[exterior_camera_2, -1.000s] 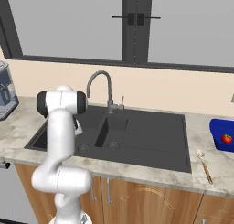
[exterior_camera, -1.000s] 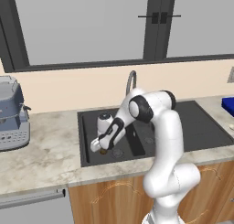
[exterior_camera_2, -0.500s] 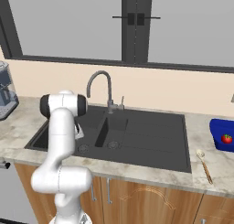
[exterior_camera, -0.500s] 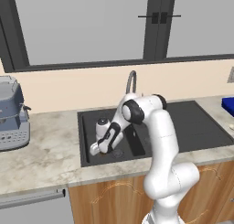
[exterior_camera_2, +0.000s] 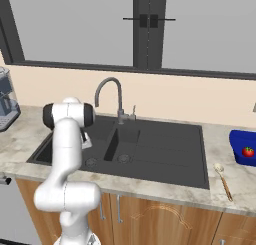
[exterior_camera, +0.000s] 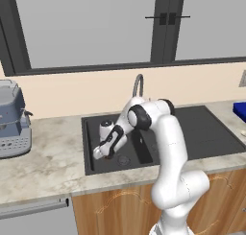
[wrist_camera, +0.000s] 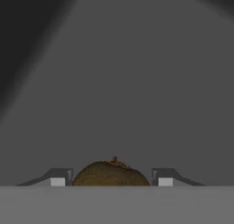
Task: Pick up all produce items and place them in the sink. Turn on the sink faucet to wash them. Then turn the sink off and put them in the tray.
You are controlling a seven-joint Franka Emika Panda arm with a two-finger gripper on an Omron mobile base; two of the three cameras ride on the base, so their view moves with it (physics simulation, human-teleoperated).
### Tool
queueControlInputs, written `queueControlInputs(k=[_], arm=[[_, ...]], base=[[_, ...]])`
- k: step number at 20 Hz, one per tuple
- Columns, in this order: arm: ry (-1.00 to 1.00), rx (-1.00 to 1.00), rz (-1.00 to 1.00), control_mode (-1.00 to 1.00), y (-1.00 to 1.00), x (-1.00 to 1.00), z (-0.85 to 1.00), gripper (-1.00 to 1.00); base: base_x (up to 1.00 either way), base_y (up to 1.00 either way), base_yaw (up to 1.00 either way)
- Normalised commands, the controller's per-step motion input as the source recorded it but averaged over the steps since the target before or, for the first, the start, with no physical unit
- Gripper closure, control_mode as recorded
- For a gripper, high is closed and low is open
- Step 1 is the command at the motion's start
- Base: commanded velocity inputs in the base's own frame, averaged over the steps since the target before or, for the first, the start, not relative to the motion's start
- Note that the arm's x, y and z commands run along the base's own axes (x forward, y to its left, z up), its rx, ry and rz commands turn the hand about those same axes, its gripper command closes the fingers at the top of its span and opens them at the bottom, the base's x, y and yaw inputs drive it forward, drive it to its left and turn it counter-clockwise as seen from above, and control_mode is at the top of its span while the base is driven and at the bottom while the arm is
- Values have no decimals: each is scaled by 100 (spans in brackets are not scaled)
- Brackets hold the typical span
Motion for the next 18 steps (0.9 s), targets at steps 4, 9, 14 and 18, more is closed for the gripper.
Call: queueControlInputs(k=[4, 9, 14, 18], arm=[[-10, 5, -10, -100, -39, -70, 90, 100], [-18, 4, -14, -100, -22, -38, 100, 100], [-13, 0, -23, -100, -8, -17, 100, 100], [0, 0, -20, -100, -9, 0, 100, 100]], base=[[0, 0, 0], [0, 0, 0], [0, 0, 0], [0, 0, 0]])
